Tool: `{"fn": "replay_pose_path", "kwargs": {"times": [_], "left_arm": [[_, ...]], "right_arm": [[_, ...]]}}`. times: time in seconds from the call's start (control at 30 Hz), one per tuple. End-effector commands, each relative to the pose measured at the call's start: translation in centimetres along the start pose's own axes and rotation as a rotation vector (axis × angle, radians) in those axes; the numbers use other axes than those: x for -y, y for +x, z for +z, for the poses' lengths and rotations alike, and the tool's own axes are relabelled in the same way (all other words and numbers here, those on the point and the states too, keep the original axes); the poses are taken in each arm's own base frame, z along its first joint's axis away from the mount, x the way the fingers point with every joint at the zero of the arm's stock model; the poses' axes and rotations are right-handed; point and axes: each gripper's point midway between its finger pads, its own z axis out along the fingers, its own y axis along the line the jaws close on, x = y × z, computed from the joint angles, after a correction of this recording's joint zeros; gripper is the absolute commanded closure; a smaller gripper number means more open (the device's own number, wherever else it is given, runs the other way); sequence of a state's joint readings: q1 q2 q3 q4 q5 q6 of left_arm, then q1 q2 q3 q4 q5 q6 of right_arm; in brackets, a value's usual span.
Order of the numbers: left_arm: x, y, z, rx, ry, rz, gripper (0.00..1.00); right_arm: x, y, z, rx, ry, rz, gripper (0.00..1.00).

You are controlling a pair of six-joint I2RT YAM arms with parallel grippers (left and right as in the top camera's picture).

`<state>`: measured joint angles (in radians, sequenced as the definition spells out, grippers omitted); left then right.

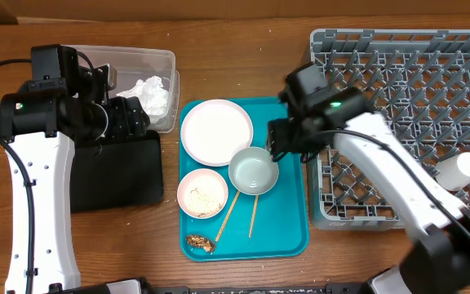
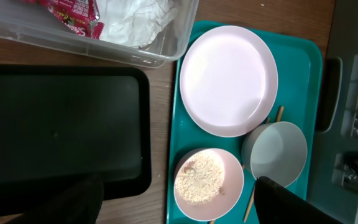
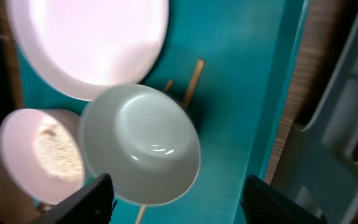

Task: Sort waste into correct bins and load items into the dishwasher
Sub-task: 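Grasp the grey bowl on the teal tray with the right gripper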

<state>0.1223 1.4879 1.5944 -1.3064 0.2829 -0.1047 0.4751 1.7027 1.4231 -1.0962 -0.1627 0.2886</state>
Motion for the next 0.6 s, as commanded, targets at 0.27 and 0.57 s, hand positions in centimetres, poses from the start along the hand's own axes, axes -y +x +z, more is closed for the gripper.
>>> {"fn": "replay_pose_path", "kwargs": {"times": [0.27, 0.57], "left_arm": [[-0.1, -0.2, -0.1, 0.005, -0.005, -0.003, 0.21], [-0.1, -0.2, -0.1, 0.005, -0.006, -0.003, 0.21]], "right_arm": [[2.8, 1.5, 6.9, -0.150, 0.163, 0.023, 0.50], [2.9, 2.7, 8.7, -0.210, 0.153, 0.031, 0.65]]}}
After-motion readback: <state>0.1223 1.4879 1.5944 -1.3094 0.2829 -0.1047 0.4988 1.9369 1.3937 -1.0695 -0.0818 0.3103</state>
